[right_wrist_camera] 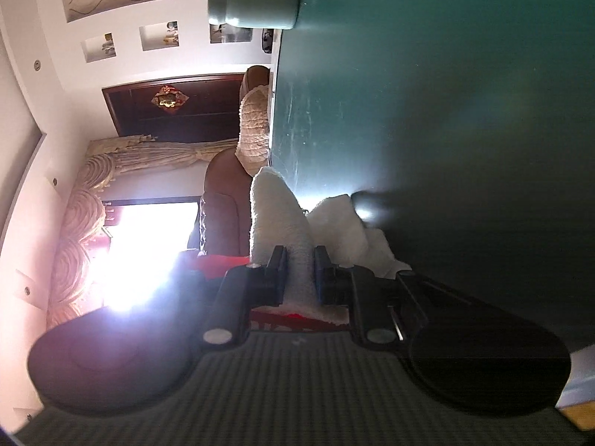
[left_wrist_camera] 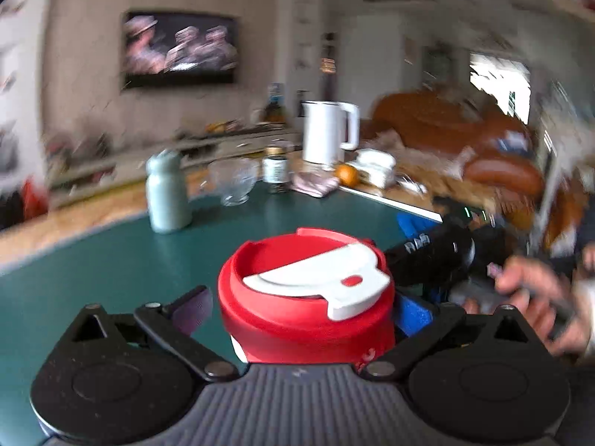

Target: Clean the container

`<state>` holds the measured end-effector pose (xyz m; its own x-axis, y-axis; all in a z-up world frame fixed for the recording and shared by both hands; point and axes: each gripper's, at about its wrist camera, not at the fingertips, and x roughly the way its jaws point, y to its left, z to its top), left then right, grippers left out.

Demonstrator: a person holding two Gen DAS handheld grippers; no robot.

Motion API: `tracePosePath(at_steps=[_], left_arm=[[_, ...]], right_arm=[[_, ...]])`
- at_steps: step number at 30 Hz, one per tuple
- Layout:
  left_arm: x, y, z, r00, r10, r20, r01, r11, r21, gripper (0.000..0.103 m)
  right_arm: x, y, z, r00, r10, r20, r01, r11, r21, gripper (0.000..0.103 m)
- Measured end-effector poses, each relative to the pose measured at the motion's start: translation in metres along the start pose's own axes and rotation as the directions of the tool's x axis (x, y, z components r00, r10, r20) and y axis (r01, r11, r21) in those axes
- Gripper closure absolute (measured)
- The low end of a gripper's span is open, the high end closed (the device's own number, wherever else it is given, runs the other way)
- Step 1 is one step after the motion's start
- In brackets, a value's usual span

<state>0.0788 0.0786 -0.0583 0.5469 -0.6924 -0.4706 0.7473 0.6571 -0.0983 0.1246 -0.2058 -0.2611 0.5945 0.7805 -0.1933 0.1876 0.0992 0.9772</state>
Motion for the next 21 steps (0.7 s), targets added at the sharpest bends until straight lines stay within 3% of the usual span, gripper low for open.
tracePosePath(at_steps=[3, 6, 9, 12, 17, 21], left_arm=[[-0.012, -0.006, 0.001, 0.998, 0.038, 0.051, -0.033, 0.993, -0.113, 0.0], [-0.011, -0.025, 0.0, 0.983, 0.173, 0.054, -0.164, 0.977, -0.134, 0.0], [-0.002, -0.045, 0.002, 0.951, 0.308, 0.036, -0.3, 0.943, -0.145, 0.0], [0.01, -0.061, 0.006, 0.916, 0.398, 0.041, -0.387, 0.906, -0.17, 0.0], [0.018, -0.063, 0.011, 0.878, 0.478, 0.035, -0.454, 0.852, -0.259, 0.0], [0.022, -0.059, 0.008, 0.873, 0.488, 0.018, -0.47, 0.849, -0.242, 0.005]], right_arm=[[-0.004, 0.0, -0.003, 1.0, -0.003, 0.005, 0.003, 1.0, -0.007, 0.084], [0.001, 0.006, 0.006, 1.0, -0.003, 0.012, 0.003, 1.0, -0.006, 0.084], [0.007, 0.011, 0.013, 1.0, -0.008, 0.02, 0.009, 1.0, -0.015, 0.084], [0.008, 0.012, 0.011, 1.0, -0.01, 0.029, 0.01, 1.0, -0.018, 0.084], [0.008, 0.017, 0.01, 0.999, -0.02, 0.037, 0.022, 0.999, -0.03, 0.084], [0.01, 0.02, 0.009, 0.999, -0.024, 0.041, 0.026, 0.999, -0.041, 0.084]])
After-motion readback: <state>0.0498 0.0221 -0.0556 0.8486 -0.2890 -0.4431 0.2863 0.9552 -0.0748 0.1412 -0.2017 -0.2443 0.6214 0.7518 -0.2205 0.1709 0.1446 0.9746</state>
